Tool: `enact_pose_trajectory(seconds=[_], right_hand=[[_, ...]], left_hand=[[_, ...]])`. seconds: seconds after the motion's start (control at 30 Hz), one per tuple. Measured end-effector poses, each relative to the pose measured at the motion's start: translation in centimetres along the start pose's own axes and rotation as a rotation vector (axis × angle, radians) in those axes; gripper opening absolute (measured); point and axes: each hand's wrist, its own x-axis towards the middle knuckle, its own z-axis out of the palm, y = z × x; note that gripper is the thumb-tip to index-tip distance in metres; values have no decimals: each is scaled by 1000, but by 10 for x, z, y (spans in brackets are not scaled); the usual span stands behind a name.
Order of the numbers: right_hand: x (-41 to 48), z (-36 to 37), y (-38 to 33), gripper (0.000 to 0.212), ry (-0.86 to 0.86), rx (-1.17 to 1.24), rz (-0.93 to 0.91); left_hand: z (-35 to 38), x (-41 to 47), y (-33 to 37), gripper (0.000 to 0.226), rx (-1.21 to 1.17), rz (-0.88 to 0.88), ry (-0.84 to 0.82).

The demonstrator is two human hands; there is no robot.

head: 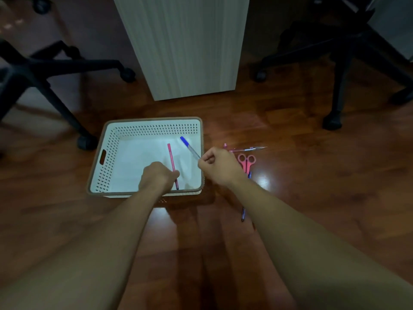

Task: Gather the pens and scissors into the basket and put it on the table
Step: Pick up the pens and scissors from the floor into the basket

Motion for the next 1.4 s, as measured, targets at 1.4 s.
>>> enact_pose_trajectory(seconds=[1.4], right_hand=[[-70,-68,132,38,29,-275,380]], left_hand=[[129,-75,91,41,-56,328,-233]])
